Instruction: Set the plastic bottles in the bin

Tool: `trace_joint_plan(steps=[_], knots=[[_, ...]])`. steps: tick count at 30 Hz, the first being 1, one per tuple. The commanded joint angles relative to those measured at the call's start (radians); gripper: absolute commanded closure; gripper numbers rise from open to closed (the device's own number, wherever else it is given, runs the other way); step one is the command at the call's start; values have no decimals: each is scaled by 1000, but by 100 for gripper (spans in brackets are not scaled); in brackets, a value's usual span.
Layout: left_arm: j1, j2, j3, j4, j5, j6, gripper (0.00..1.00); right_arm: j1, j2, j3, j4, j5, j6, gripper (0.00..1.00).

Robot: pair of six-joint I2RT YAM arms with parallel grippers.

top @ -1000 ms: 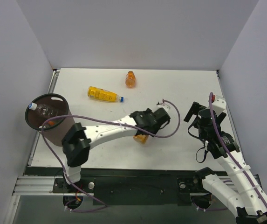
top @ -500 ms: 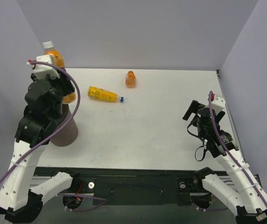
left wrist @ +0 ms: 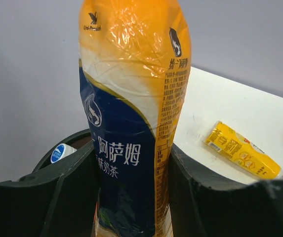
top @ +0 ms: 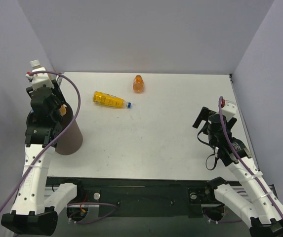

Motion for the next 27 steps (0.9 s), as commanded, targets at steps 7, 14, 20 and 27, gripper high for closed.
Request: trace_joint_plan(steps=[7,14,20,27], knots=[[37,11,-78,164,-55,20,24,-5,-36,-3,7,32,-14,10],[37,-9,-120,140,-78,-26,3,-5,-10,-8,10,11,1,10],[37,-12,-59,91,46,-54,3,-5,-13,-19,21,3,15,10],[-274,118,-5,67,88,-131,3,-5,0,-25,40,-23,41,10]])
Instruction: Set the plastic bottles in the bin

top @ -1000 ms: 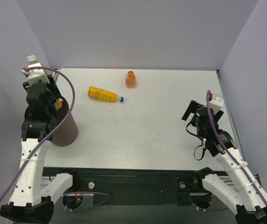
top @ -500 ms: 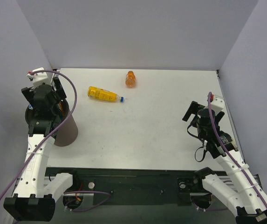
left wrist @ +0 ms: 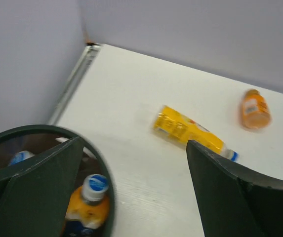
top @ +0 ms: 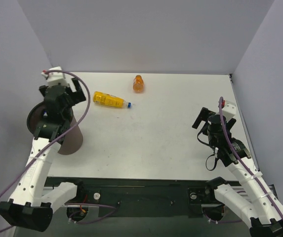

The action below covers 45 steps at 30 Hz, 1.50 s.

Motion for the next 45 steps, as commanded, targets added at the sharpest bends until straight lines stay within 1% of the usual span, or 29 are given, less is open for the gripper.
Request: trace_joint_plan(steps=[1,2,3,4,5,6,7,9,10,11,12,15,17,19,21,23,24,25,26,28,29,30,31,33,37,41,45], knots=[[-314,123,66,10,-64,-24,3,-5,8,-10,40,-14,28,11],[-340,146,93,1,-63,-39,3,-5,8,-10,40,-14,28,11],[-367,205,109,-7,-44,-70,3,-5,6,-11,38,-11,25,11],[-371,241,136,-17,-20,-131,3,-5,3,-12,38,-9,25,11],[-380,291,145,-13,20,-149,3,-7,2,-12,37,-9,20,11],[-390,322,155,-2,17,-195,3,-5,-1,-12,34,-2,18,10],[-413,377,159,1,-25,-223,3,-7,-5,-12,29,-2,17,10],[-430,453,165,9,-81,-347,3,-7,-14,-18,24,6,15,10],[-432,496,159,21,-108,-433,3,-7,-18,-19,23,7,12,10],[-432,513,152,32,-124,-483,3,-8,-20,-18,21,9,8,10],[-432,546,138,65,-147,-561,3,-8,-23,-18,18,15,2,10],[-433,611,139,116,-204,-679,3,-7,-34,-1,-15,26,-24,10],[-430,665,155,119,-257,-805,3,-10,-64,2,-31,43,-43,10],[-426,711,167,130,-314,-867,3,-10,-84,5,-54,58,-60,10],[-420,747,172,160,-401,-884,3,-10,-106,10,-83,58,-78,10],[-411,783,172,176,-440,-915,3,-8,-123,12,-109,50,-95,10],[-401,806,175,174,-442,-929,3,-10,-127,7,-121,47,-103,10],[-385,827,184,153,-438,-985,3,-11,-135,4,-129,41,-104,10],[-375,835,182,150,-435,-1005,3,-10,-138,-2,-132,41,-104,10],[-352,855,161,185,-408,-1039,3,-10,-144,-11,-134,34,-101,9],[-334,861,146,282,-365,-1018,3,-10,-146,-13,-134,27,-97,9],[-328,869,111,335,-342,-1012,3,-10,-144,-16,-131,23,-91,9],[-311,881,101,413,-313,-1034,3,-8,-143,-18,-126,14,-89,9],[-288,902,89,450,-278,-1064,3,-10,-140,-19,-121,0,-89,9],[-260,953,122,446,-225,-1098,3,-10,-140,-16,-117,-6,-91,9],[-242,1010,172,406,-155,-1154,3,-10,-140,-19,-118,-11,-91,9],[-242,1047,196,400,-142,-1182,3,-10,-150,-24,-124,-6,-89,9]])
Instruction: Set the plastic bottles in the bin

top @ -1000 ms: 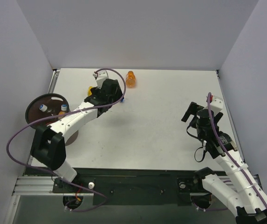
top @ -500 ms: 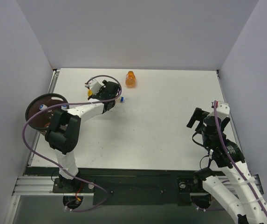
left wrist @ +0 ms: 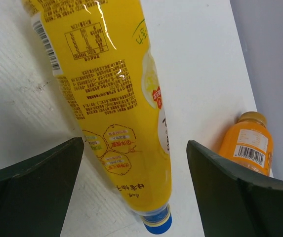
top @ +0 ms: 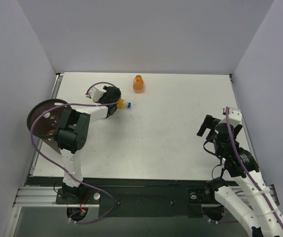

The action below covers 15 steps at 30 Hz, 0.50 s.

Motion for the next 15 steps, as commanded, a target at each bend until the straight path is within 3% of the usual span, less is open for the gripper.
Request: trace_joint_plan(steps=[1,7,9,11,13,15], knots=[[7,34,64,36,57,-90,3,-8,-7,-16,-2,8,-9,9],[8,121,108,5,101,-144,3,-6,0,-17,-2,-7,-7,9],[10,118,96,32,118,-149,12,-6,-3,-17,-2,-4,-9,9],[8,100,79,68,126,-117,34,-8,-4,-17,0,-4,-9,9],[5,65,70,94,117,-58,49,-8,-3,-17,-2,-1,-7,9],[1,20,71,85,101,-6,55,-8,0,-19,3,-4,-6,9]])
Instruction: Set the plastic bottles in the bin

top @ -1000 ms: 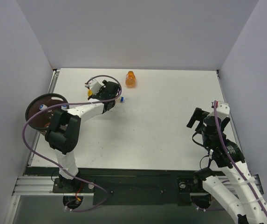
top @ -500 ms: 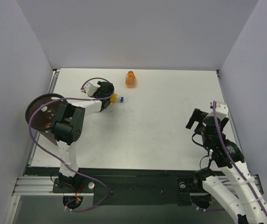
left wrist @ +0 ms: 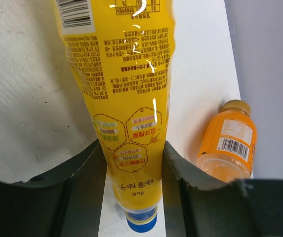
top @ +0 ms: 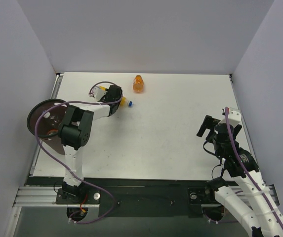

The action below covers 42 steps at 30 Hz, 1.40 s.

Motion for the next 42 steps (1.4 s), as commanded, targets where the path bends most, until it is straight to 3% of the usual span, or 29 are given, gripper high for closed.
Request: trace_joint_plan(steps=[1,9,11,15,20,26,29,42], knots=[[-9,-100,-1,36,-16,147,59,-8,3,-12,9,1,-4,9],[-153,-359,36,79,-93,666,64,-8,29,-33,50,-33,23,10],[-167,-477,36,87,-66,793,68,-8,32,-38,64,-44,34,10],[-167,-663,30,13,-79,1029,95,-8,38,-59,98,-61,49,10],[-135,-852,-44,-55,-306,1382,100,-6,86,-84,164,-110,105,10],[127,-1080,-52,-333,-148,1276,100,-9,141,-106,232,-169,143,10],[230,-1120,-68,-418,-173,1277,100,-9,138,-104,245,-188,166,10],[272,-1240,-343,-361,-285,1187,100,-8,100,-116,232,-179,161,10]])
